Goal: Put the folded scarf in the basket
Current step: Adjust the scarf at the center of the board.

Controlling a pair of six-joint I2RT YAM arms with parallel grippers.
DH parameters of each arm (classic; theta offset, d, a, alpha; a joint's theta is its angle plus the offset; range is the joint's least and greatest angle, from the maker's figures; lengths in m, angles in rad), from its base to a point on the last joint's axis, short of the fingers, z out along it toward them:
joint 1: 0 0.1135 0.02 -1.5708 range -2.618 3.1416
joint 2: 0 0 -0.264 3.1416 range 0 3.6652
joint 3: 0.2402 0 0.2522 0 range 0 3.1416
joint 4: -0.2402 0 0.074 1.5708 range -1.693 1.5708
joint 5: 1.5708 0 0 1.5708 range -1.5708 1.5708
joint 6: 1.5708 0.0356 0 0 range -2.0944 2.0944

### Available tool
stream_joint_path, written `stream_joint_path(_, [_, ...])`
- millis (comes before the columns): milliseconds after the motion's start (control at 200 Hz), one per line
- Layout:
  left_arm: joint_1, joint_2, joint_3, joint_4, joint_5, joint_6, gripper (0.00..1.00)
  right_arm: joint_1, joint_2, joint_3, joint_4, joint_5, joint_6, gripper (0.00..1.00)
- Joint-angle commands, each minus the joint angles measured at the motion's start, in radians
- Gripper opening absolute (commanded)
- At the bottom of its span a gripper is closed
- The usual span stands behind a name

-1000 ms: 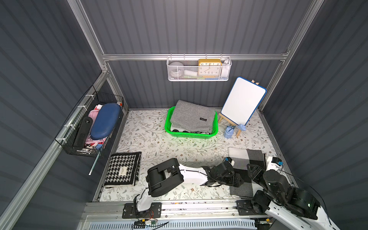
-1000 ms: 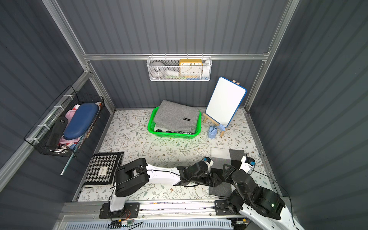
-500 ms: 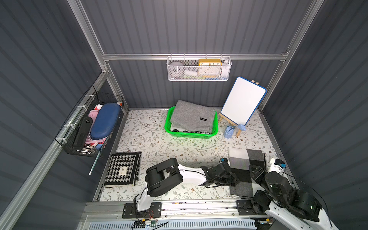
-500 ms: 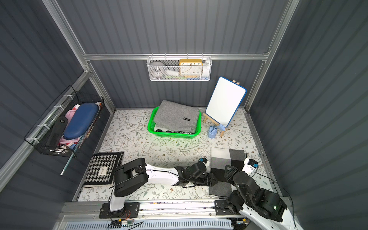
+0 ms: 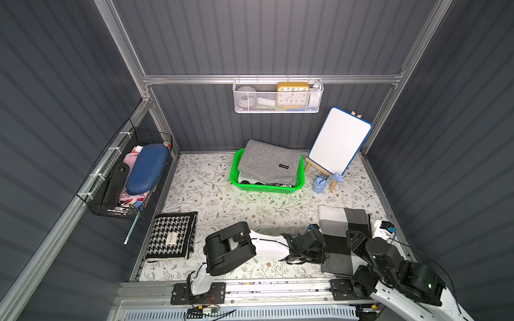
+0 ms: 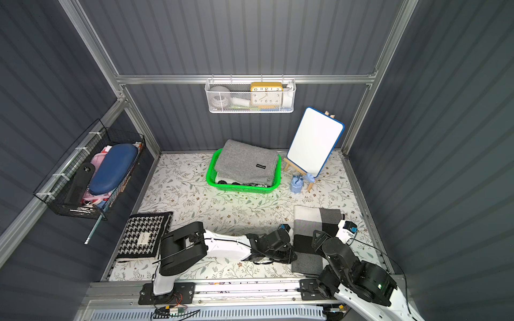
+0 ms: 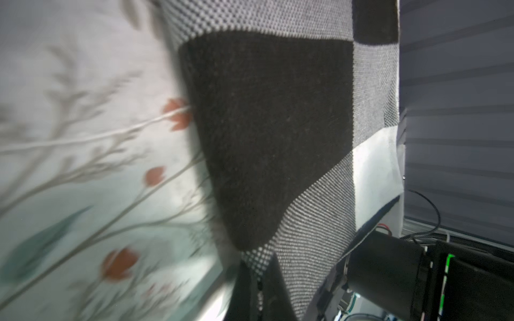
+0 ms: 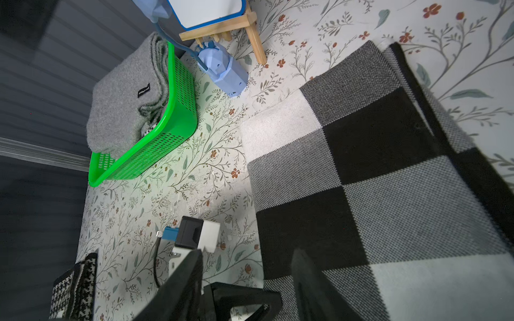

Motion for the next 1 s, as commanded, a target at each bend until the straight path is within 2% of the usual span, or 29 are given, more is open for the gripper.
stream_joint_path(0, [0.027,-0.194,-0.137,-0.143,-0.117,0.022,0.0,0.001,0.031,-0.015,0.039,0.001,-0.034,0.57])
stream_joint_path(115, [0.155,-0.437,-0.349,-0.215,-0.141,0.026,0.0,0.001,0.079,-0.035,0.097,-0.015,-0.053,0.57])
stream_joint_path(125, [0.168,-0.461,-0.365,-0.222,-0.14,0.028,0.03,0.001,0.083,-0.037,0.105,-0.02,-0.055,0.57])
stream_joint_path(150, [0.207,-0.52,-0.402,-0.241,-0.142,0.038,0.19,0.001,0.097,-0.044,0.126,-0.025,-0.059,0.57])
stream_joint_path(165, [0.231,-0.558,-0.428,-0.251,-0.146,0.044,0.42,0.001,0.104,-0.047,0.136,-0.033,-0.063,0.57])
stream_joint_path(190, [0.263,-0.621,-0.459,-0.265,-0.147,0.057,0.86,0.001,0.118,-0.052,0.154,-0.039,-0.067,0.57])
stream_joint_path(200, [0.278,-0.645,-0.47,-0.269,-0.148,0.064,0.96,0.001,0.124,-0.055,0.165,-0.045,-0.069,0.57])
stream_joint_path(210, [0.289,-0.671,-0.481,-0.275,-0.148,0.071,0.98,0.001,0.131,-0.057,0.173,-0.046,-0.071,0.57])
stream_joint_path(285, [0.357,-0.843,-0.516,-0.356,-0.191,0.08,0.99,0.001,0.183,-0.072,0.235,-0.071,-0.085,0.57])
stream_joint_path(405, [0.368,-1.049,-0.543,-0.437,-0.259,0.031,0.99,0.002,0.282,-0.088,0.337,-0.127,-0.117,0.57])
stream_joint_path(550, [0.369,-1.182,-0.622,-0.366,-0.113,-0.041,0.99,0.002,0.425,-0.086,0.414,-0.197,-0.155,0.57])
stream_joint_path(630, [0.368,-1.183,-0.657,-0.313,-0.049,-0.086,0.99,0.002,0.492,-0.082,0.434,-0.215,-0.168,0.57])
stream_joint_path(780, [0.347,-1.105,-0.704,-0.224,0.085,-0.214,0.99,0.002,0.543,-0.093,0.451,-0.192,-0.15,0.57])
stream_joint_path(996, [0.18,-0.987,-0.759,-0.085,0.059,-0.452,0.99,0.002,0.52,-0.128,0.472,-0.143,-0.118,0.57])
